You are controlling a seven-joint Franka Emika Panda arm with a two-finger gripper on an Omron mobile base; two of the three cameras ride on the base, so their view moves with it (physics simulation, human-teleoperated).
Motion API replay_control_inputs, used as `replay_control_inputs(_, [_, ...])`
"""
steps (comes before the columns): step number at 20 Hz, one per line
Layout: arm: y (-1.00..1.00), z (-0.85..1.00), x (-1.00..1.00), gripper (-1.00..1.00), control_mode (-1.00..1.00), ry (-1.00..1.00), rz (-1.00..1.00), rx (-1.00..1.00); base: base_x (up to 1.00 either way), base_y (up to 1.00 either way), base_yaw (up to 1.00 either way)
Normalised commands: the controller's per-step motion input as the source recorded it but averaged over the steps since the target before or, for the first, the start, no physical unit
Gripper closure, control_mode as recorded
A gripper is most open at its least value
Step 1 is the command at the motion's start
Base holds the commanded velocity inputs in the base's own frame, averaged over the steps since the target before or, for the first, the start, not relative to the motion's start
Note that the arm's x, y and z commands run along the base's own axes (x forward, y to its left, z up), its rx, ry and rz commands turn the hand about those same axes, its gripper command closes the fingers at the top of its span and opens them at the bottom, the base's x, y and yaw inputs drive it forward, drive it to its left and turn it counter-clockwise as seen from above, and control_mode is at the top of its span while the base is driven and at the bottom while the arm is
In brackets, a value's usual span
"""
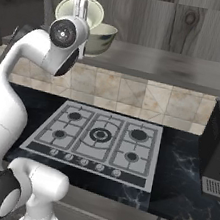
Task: Pick up the bowls on the counter and stack them on top of one another in the open cabinet. Place the smaller bowl on top of the larger bowl.
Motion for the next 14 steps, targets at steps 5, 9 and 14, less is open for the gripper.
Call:
replay_control_inputs(5, [0.00,0.00,0.30,1.00,-1.00,0.00,0.01,0.00,0.00,0.00,0.00])
replay_control_inputs(9, [0.00,0.00,0.39,1.00,-1.00,0.02,0.00,0.01,0.00,0.00,0.00])
replay_control_inputs(14, [0.00,0.00,0.36,1.00,-1.00,0.02,0.00,0.00,0.00,0.00,0.00])
